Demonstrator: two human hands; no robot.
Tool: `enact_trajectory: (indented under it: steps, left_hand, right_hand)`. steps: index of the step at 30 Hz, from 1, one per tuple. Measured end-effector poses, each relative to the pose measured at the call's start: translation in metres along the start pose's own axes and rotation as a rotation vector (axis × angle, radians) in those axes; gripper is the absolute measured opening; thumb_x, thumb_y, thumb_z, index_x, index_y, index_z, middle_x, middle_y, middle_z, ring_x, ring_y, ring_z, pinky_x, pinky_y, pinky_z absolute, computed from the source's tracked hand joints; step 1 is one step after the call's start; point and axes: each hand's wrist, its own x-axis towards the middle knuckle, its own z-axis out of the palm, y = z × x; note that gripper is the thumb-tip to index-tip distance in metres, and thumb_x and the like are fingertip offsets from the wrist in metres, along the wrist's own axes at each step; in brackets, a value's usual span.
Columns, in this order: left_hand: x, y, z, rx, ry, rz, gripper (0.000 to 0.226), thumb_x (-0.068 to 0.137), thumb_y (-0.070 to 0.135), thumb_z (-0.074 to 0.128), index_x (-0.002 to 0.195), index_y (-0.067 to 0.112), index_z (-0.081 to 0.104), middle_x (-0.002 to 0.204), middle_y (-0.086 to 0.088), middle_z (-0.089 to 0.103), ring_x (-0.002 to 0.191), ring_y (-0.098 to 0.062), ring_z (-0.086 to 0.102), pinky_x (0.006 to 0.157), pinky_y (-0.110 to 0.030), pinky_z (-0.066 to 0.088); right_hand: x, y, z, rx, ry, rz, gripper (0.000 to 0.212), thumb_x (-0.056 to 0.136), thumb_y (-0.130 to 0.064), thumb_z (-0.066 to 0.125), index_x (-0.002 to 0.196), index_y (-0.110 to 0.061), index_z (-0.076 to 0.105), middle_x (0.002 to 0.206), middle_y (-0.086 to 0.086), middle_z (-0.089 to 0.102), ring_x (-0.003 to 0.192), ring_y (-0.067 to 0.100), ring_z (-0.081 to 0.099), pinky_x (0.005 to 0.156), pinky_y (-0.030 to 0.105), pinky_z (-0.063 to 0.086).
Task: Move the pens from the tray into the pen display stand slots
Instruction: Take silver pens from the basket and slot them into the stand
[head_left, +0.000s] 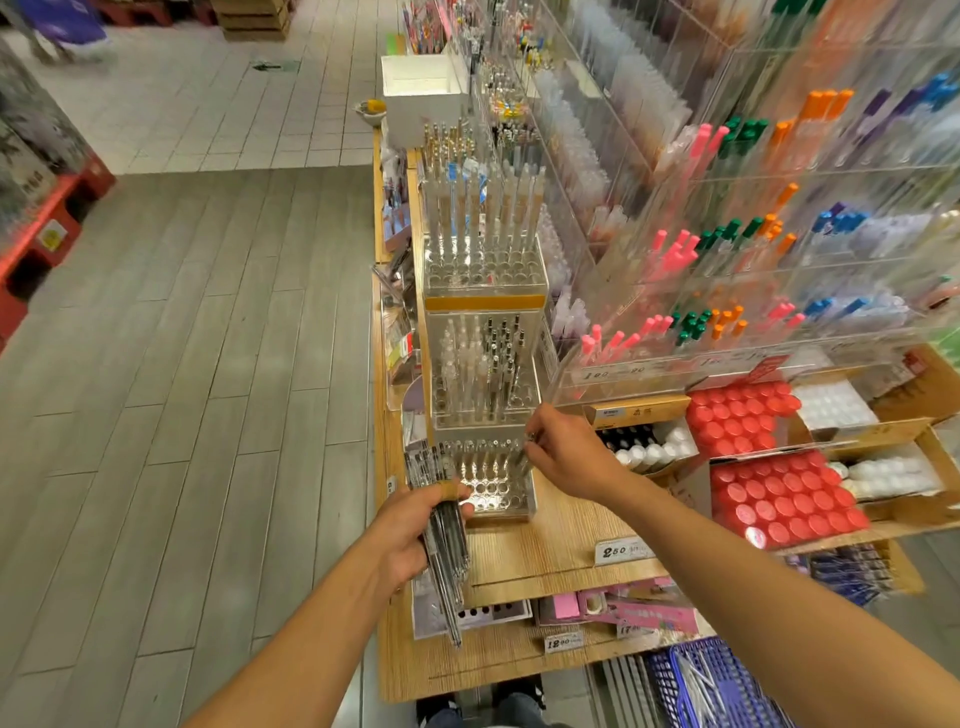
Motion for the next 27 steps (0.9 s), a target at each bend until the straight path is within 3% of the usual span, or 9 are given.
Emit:
enact_trajectory:
  steps: [3,7,14,20,23,25,27]
  left_hand:
    - [0.0,0.001,-0.001,-0.015,0.007,-0.005,0.04,0.076,-0.001,0.07,0.114,-0.004,0.06,0.08,-0.017,0.068,0.06,-0.022,0.067,0.047,-0.03,0.056]
    - [0.001,0.002,-0.001,-0.013,0.006,-0.003,0.036,0.075,-0.002,0.07,0.11,-0.005,0.061,0.081,-0.018,0.068,0.062,-0.023,0.067,0.051,-0.03,0.058]
    - [0.002,-0.003,-0.004,0.024,0.002,0.003,0.025,0.077,0.001,0.071,0.099,-0.011,0.067,0.086,-0.024,0.07,0.072,-0.026,0.068,0.06,-0.031,0.06]
    - [0.004,-0.007,-0.003,0.039,0.003,0.016,0.021,0.082,0.001,0.069,0.098,-0.011,0.069,0.086,-0.026,0.072,0.071,-0.026,0.07,0.063,-0.03,0.061]
    - [0.005,-0.009,-0.002,0.048,0.002,0.035,0.022,0.085,0.001,0.066,0.103,-0.011,0.067,0.087,-0.025,0.073,0.069,-0.025,0.072,0.06,-0.031,0.061]
    - [0.004,-0.011,0.001,0.06,-0.006,0.034,0.023,0.086,-0.001,0.065,0.107,-0.011,0.065,0.086,-0.027,0.072,0.065,-0.026,0.072,0.056,-0.033,0.06]
    - [0.003,-0.013,0.003,0.07,-0.016,0.035,0.023,0.086,-0.001,0.066,0.107,-0.009,0.065,0.085,-0.028,0.071,0.063,-0.027,0.072,0.053,-0.034,0.059]
  right_hand:
    - [0.002,0.003,0.003,-0.066,0.01,-0.022,0.01,0.091,-0.02,0.062,0.096,-0.017,0.054,0.078,-0.004,0.06,0.076,0.018,0.059,0.066,0.033,0.047]
    - [0.002,0.008,0.008,-0.195,0.035,-0.114,0.015,0.09,-0.021,0.064,0.102,-0.012,0.066,0.099,0.001,0.06,0.095,0.019,0.055,0.078,0.028,0.042]
    - [-0.003,0.006,0.024,-0.281,0.073,-0.089,0.022,0.092,-0.023,0.064,0.11,-0.014,0.072,0.1,0.001,0.054,0.101,0.02,0.055,0.079,0.018,0.03]
    - [-0.005,-0.012,0.025,-0.298,0.056,0.008,0.025,0.092,-0.023,0.063,0.116,-0.016,0.066,0.107,0.001,0.055,0.104,0.019,0.054,0.085,0.028,0.046]
    - [-0.01,-0.033,0.023,0.105,0.095,0.138,0.018,0.091,-0.028,0.065,0.107,-0.018,0.065,0.094,-0.005,0.058,0.084,0.01,0.056,0.068,0.016,0.042]
    - [-0.012,-0.046,0.022,0.424,-0.049,0.229,0.013,0.093,-0.03,0.063,0.101,-0.019,0.066,0.087,-0.006,0.063,0.072,0.005,0.057,0.058,0.01,0.04]
    - [-0.016,-0.055,0.023,0.594,-0.169,0.277,0.014,0.095,-0.028,0.062,0.096,-0.015,0.066,0.079,-0.004,0.063,0.06,0.003,0.055,0.057,0.016,0.042]
